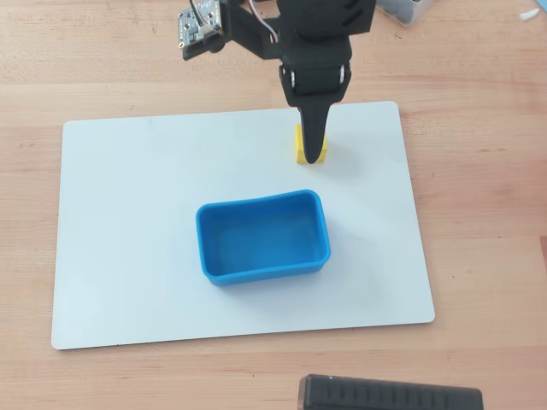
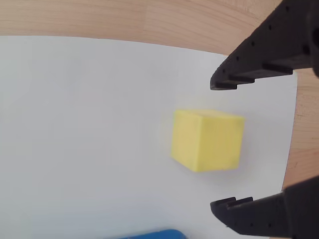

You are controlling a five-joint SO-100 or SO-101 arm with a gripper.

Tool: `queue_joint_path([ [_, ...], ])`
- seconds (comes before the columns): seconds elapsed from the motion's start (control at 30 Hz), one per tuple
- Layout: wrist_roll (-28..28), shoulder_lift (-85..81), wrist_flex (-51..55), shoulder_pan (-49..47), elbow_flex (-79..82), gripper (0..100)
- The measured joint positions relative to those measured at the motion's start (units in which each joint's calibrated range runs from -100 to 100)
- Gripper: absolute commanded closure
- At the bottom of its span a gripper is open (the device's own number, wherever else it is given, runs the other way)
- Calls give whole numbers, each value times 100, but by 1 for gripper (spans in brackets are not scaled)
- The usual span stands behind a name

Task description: Pick up yellow cube and drop it in the blue rectangular bin

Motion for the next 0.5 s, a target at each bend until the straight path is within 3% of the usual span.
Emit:
queue_joint_path([
  [0.5,0,804,-277,-54,-94,79],
])
